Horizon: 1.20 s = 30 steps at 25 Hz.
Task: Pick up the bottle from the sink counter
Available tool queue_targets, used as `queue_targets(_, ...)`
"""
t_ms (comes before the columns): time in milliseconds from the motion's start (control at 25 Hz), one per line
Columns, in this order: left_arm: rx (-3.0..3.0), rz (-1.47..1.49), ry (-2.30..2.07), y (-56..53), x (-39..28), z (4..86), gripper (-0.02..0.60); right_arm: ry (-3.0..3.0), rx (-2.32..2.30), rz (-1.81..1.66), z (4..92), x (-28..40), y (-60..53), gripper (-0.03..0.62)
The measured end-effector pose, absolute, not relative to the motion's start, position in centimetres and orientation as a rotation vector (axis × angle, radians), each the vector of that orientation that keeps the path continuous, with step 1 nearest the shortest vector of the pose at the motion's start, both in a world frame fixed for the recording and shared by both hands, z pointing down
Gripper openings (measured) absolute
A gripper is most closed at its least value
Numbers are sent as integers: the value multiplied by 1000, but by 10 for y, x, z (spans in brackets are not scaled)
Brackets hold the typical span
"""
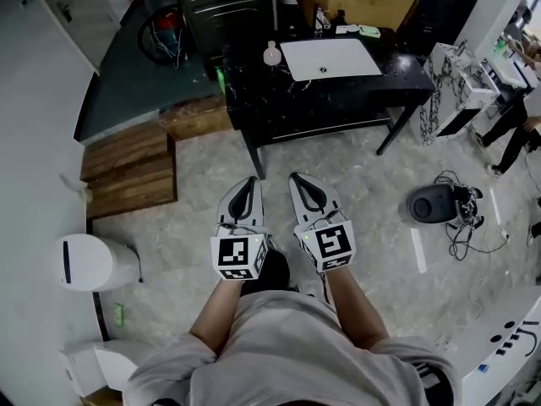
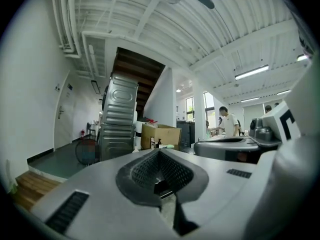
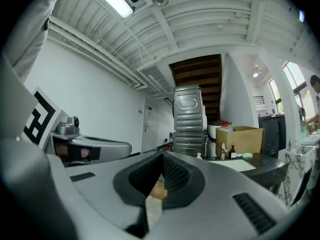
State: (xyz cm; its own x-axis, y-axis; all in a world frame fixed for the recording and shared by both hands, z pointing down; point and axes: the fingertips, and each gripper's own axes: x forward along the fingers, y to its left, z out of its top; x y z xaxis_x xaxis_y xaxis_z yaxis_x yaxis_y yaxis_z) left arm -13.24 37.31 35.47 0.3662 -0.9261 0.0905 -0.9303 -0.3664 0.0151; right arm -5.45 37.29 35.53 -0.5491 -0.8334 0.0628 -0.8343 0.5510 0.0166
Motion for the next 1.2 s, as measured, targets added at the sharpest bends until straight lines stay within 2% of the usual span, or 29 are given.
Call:
queue_targets(880,2598,123,-1478,160,-141,382,12,-2456,1514,-45,377,-67,162,9)
queue_targets(1200,2576,-8,-1407,117,-132,390,12,-2421,1503,-38,390,-44,119,9)
